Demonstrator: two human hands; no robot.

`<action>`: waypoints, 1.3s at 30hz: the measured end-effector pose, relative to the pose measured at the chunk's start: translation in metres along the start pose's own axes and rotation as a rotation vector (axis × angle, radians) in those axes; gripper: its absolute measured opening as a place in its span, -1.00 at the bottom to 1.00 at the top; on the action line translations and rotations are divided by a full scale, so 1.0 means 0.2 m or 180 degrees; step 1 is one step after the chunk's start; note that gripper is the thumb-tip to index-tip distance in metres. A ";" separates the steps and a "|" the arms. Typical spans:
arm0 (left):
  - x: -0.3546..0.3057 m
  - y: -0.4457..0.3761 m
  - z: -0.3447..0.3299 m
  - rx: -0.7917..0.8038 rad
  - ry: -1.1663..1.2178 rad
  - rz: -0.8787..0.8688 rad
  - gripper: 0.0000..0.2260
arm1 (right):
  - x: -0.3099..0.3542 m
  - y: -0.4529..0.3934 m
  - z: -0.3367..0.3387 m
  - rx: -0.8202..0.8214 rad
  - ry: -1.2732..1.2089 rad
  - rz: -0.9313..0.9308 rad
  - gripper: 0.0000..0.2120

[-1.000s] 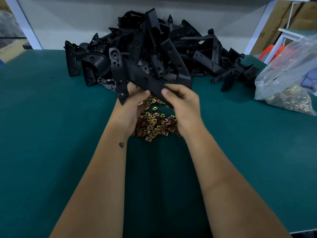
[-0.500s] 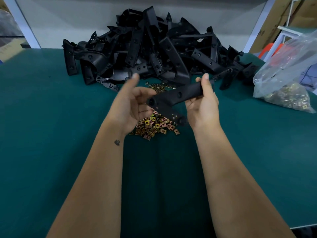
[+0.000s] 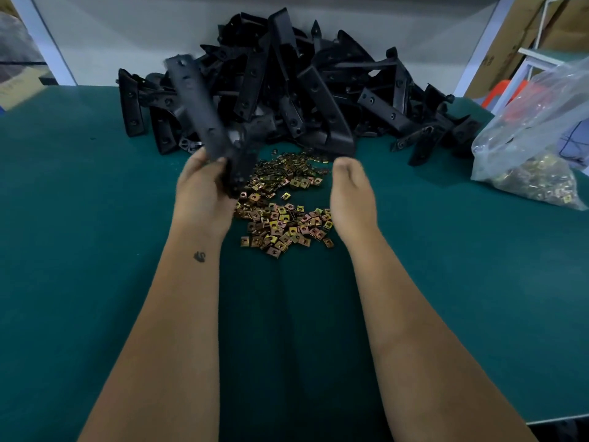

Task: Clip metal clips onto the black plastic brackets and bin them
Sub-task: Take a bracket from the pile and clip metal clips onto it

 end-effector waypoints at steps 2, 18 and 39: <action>-0.01 -0.02 0.03 -0.0223 0.0085 -0.0117 -0.68 | 0.00 0.00 -0.03 0.0187 0.0989 0.0271 -0.57; 0.11 0.01 -0.04 -0.0624 -0.0163 -0.0020 -0.91 | 0.04 0.08 -0.16 0.1046 0.1660 0.1190 -0.57; 0.14 0.04 -0.11 0.0040 -0.0376 -0.0015 -0.78 | 0.07 0.05 -0.08 0.0494 -0.1394 0.0001 -0.87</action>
Point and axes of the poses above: each hand's wrist, its own y-axis away from the middle knuckle, its own z-axis out of the back of the hand, x = y × z, the point moved 2 cm from there along -y, towards the middle knuckle, and after that the axes turned 3 degrees about -x, right-handed, at the moved point
